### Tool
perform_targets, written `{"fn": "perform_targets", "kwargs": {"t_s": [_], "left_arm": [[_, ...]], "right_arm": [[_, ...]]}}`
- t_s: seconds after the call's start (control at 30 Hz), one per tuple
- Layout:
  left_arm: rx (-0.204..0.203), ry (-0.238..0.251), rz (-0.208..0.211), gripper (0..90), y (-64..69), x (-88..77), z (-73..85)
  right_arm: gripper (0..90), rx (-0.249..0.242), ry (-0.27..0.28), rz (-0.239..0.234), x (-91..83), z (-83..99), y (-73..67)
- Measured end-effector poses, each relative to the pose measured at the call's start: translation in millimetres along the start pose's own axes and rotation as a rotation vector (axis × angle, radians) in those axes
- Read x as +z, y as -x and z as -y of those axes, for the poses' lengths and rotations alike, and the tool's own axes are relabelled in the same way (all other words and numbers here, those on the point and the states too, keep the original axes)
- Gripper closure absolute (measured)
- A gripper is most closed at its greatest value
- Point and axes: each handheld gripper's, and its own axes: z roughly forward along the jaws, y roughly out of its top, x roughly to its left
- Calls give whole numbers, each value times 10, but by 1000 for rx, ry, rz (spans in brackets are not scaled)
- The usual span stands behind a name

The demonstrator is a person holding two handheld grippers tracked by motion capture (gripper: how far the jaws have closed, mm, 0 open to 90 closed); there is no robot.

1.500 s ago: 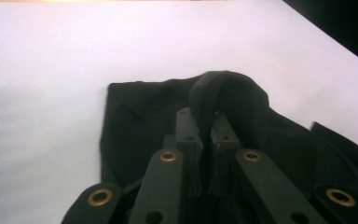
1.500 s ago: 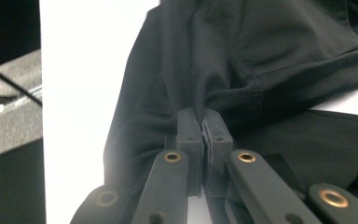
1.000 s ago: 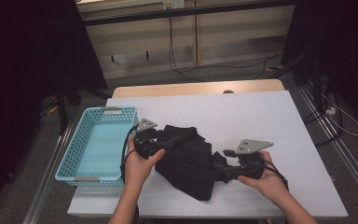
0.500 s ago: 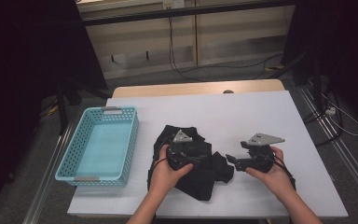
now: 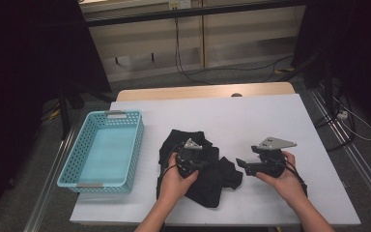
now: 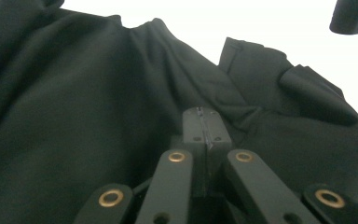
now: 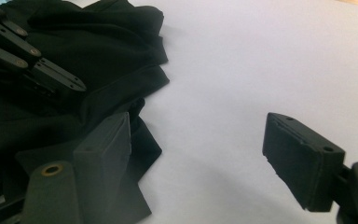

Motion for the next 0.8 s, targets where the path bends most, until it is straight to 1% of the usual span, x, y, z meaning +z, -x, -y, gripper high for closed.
{"fn": "perform_targets", "kwargs": {"t_s": [0.07,0.13,0.2,0.23,0.27,0.3,0.33,0.37,0.4,0.43,0.47,0.5,0.53,0.57,0.6,0.67,0.7,0.73,0.77,0.8], "left_arm": [[-30,28,1,900,-38,-112,-16],[-45,51,-4,900,-83,-241,-26],[-54,73,-6,900,-113,-336,-19],[-41,103,-9,900,-123,-365,0],[-41,103,-9,877,-123,-365,0],[-37,117,-19,877,-118,-354,6],[-26,128,-26,566,-90,-283,11],[-26,128,-26,553,-90,-283,11],[-9,119,-21,522,-69,-241,13],[16,111,-34,522,-50,-196,13],[31,114,-49,458,-28,-141,15],[28,127,-44,372,1,-50,7],[28,127,-44,377,1,-50,7],[12,132,-39,389,21,-3,-1],[9,117,-31,389,36,39,-14],[13,106,-40,402,60,122,-31],[13,90,-38,409,72,166,-35],[13,83,-37,409,84,205,-33],[43,84,-62,441,115,252,-22],[43,84,-62,479,115,252,-22]], "right_arm": [[238,-3,3,-1,3,-4,1],[238,-4,5,0,4,-7,5],[238,-2,8,-2,11,-12,3],[238,-3,8,-2,22,-19,0],[238,-4,8,-2,29,-25,-3],[238,-4,8,-2,29,-25,-3],[238,-6,8,-2,44,-37,-11],[238,-8,8,-3,48,-42,-15],[238,-10,8,-3,51,-46,-16],[238,-10,8,-3,51,-46,-16],[238,-11,9,-2,53,-48,-17],[238,-8,8,-4,54,-47,-13],[238,-8,8,-4,54,-47,-13],[237,-8,8,-2,54,-46,-8],[235,-5,8,0,53,-45,-4],[234,0,9,2,51,-44,3],[232,-1,8,3,41,-41,9],[232,-1,8,3,41,-41,9],[231,5,11,3,26,-40,14],[231,5,11,3,26,-40,14]]}}
